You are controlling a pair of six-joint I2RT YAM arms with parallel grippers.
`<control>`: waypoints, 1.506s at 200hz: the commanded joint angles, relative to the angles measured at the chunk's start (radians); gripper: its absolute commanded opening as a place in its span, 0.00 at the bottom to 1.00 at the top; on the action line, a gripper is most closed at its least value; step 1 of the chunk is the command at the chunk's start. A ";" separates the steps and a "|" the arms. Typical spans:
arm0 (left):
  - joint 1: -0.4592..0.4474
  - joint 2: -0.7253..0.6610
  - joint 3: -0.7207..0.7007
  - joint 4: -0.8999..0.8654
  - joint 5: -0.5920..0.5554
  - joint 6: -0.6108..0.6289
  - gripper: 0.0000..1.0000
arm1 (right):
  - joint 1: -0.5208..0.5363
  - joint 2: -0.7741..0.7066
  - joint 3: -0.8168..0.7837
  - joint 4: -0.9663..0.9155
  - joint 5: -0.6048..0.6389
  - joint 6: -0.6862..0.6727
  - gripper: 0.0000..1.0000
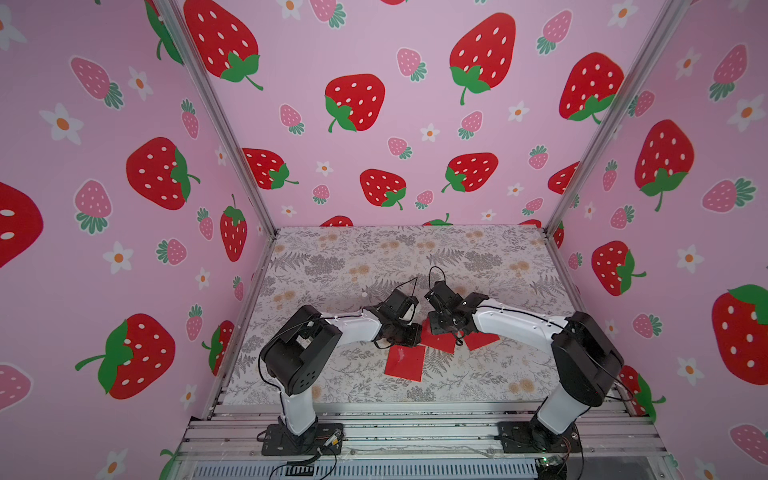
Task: Seal the envelope with a glue stick
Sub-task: Apply the envelope at the center of the board, then move the envelope to the center of the board.
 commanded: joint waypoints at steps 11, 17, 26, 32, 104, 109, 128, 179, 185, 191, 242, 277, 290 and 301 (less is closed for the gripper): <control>0.005 -0.011 -0.007 -0.027 0.019 0.002 0.00 | 0.003 -0.003 -0.007 0.062 0.000 0.003 0.00; 0.005 -0.011 -0.008 -0.027 0.019 0.001 0.00 | 0.003 -0.002 -0.007 0.069 -0.008 0.004 0.00; 0.005 -0.012 -0.010 -0.027 0.017 0.001 0.00 | 0.004 0.005 -0.009 0.077 -0.022 0.005 0.00; 0.005 -0.012 -0.008 -0.027 0.017 0.001 0.00 | 0.005 0.011 -0.009 0.079 -0.028 0.007 0.00; 0.006 -0.012 -0.009 -0.025 0.016 0.002 0.00 | 0.026 0.059 -0.022 0.123 -0.125 -0.002 0.00; 0.005 -0.012 -0.010 -0.026 0.015 0.002 0.00 | 0.029 0.062 -0.020 0.124 -0.133 -0.003 0.00; 0.006 -0.012 -0.010 -0.024 0.016 0.002 0.00 | 0.043 0.073 -0.014 0.128 -0.151 -0.011 0.00; 0.006 -0.015 -0.011 -0.025 0.015 0.002 0.00 | 0.059 0.089 -0.005 0.133 -0.153 -0.006 0.00; 0.005 -0.015 -0.011 -0.025 0.014 0.002 0.00 | 0.059 0.088 -0.004 0.137 -0.154 -0.008 0.00; 0.005 -0.016 -0.011 -0.027 0.013 0.002 0.00 | 0.059 0.091 -0.001 0.136 -0.157 -0.011 0.00; 0.006 -0.015 -0.006 -0.032 0.014 0.006 0.00 | 0.059 0.091 0.010 0.078 -0.029 0.036 0.00; 0.008 -0.018 -0.008 -0.038 0.013 0.008 0.00 | 0.059 0.091 0.018 0.019 0.163 0.046 0.00; 0.008 -0.018 -0.008 -0.040 0.013 0.008 0.00 | 0.057 0.096 0.015 0.021 0.194 0.042 0.00; 0.010 -0.019 -0.006 -0.040 0.012 0.009 0.00 | 0.054 0.109 0.023 0.014 0.201 0.040 0.00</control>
